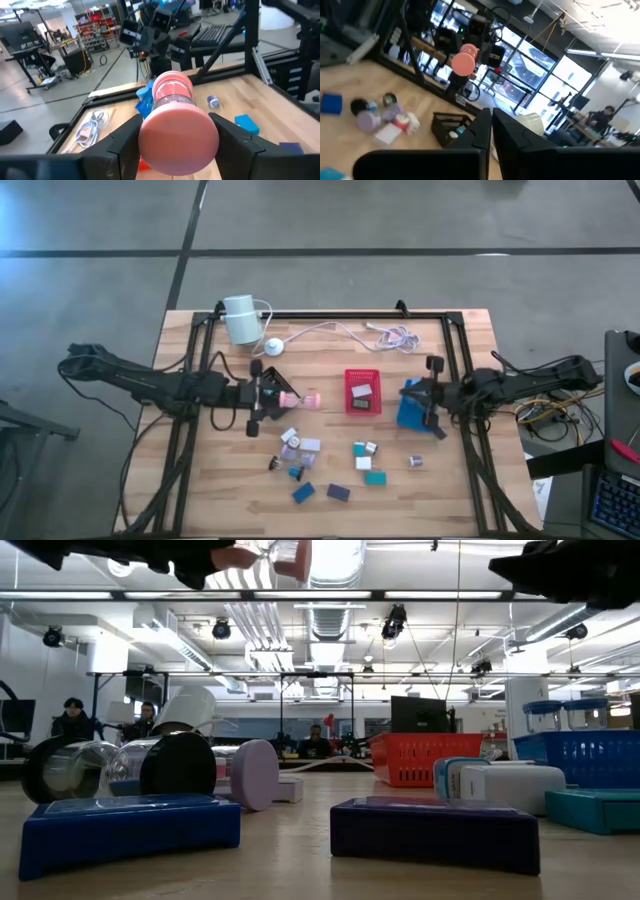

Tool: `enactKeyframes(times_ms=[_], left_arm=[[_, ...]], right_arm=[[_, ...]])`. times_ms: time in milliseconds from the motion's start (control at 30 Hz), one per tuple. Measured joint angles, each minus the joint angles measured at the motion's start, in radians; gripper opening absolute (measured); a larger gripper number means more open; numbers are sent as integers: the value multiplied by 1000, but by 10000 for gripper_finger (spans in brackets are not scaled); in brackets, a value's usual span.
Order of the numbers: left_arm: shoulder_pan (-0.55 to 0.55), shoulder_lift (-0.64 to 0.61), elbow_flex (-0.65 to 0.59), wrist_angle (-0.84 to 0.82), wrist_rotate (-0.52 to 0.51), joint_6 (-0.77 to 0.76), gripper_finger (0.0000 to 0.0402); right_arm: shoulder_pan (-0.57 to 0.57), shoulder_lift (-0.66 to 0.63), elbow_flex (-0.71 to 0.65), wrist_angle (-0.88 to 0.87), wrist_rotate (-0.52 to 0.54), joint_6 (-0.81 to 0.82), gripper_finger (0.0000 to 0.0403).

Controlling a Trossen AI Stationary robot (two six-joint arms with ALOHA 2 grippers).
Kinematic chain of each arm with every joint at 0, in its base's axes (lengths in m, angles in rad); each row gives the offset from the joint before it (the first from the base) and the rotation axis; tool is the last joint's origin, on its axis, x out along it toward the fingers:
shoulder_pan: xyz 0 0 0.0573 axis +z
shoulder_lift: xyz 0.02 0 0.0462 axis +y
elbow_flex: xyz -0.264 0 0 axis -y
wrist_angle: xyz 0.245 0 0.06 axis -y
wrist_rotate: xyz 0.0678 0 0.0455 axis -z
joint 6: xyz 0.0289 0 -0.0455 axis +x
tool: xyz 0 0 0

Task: Pick & Place Office items
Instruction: Put the pink hourglass into the blue bin

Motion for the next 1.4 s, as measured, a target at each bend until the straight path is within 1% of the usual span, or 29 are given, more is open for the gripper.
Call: enactKeyframes(times_ms=[100,167,267,367,467,567,700,800,900,967,1100,1200,1400], left_arm=[[12,11,4,12,37,-7,200],[21,12,2,39,55,-21,200],[35,14,1,89,109,-43,200],[49,37,17,87,145,-50,200],[67,68,74,84,154,-57,200],[88,108,152,56,171,-61,200],[121,172,260,29,171,-81,200],[140,230,326,18,171,-90,200],[156,289,378,11,185,-90,200],[169,322,408,12,204,-93,200],[189,380,453,13,224,-102,200],[205,407,477,14,260,-111,200],[227,427,487,11,287,-128,200]], right_arm=[[0,36,0,19,3,-49,35],[0,59,0,62,6,-71,54],[1,95,0,125,5,-99,88],[1,126,0,180,4,-140,126],[1,150,0,234,2,-178,166],[1,177,25,232,2,-214,205],[1,236,92,229,3,-272,249],[3,303,151,224,34,-336,273],[3,377,212,224,103,-387,291],[3,426,249,218,125,-405,297],[3,511,322,222,131,-425,303],[3,568,368,222,153,-425,307],[3,664,434,227,153,-433,315]])
